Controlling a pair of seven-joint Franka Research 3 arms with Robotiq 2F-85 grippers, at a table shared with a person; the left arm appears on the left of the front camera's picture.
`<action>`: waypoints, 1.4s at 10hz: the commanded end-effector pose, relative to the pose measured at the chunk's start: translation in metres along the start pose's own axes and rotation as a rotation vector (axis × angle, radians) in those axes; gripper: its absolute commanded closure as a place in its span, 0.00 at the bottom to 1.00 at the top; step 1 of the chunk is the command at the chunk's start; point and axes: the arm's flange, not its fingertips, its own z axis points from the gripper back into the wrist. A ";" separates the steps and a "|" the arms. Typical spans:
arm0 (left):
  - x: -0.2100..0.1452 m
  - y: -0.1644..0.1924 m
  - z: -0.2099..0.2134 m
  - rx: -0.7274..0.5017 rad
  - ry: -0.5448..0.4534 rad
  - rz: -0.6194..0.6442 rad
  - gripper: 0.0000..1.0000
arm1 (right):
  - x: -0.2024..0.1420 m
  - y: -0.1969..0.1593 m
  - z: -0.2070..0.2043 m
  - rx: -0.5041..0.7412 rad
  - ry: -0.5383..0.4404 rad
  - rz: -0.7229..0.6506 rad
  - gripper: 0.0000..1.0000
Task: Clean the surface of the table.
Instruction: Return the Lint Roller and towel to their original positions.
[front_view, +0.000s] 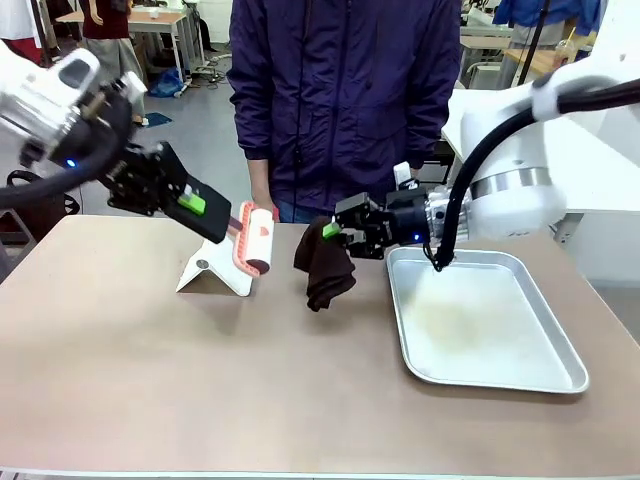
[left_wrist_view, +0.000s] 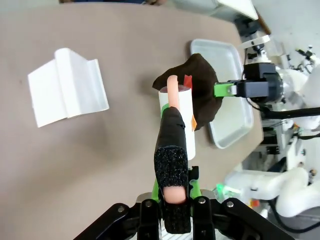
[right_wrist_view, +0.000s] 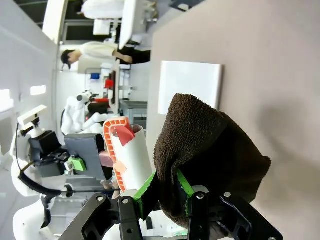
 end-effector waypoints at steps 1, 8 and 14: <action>0.007 0.012 -0.022 0.061 0.045 0.027 0.78 | 0.012 -0.011 -0.004 -0.052 0.002 -0.024 0.84; 0.013 0.032 -0.045 0.103 0.027 0.030 0.78 | 0.007 -0.042 0.004 -0.073 0.004 -0.054 0.84; 0.035 0.022 -0.052 0.169 0.086 0.025 0.78 | 0.010 -0.046 -0.006 -0.144 0.017 -0.080 0.84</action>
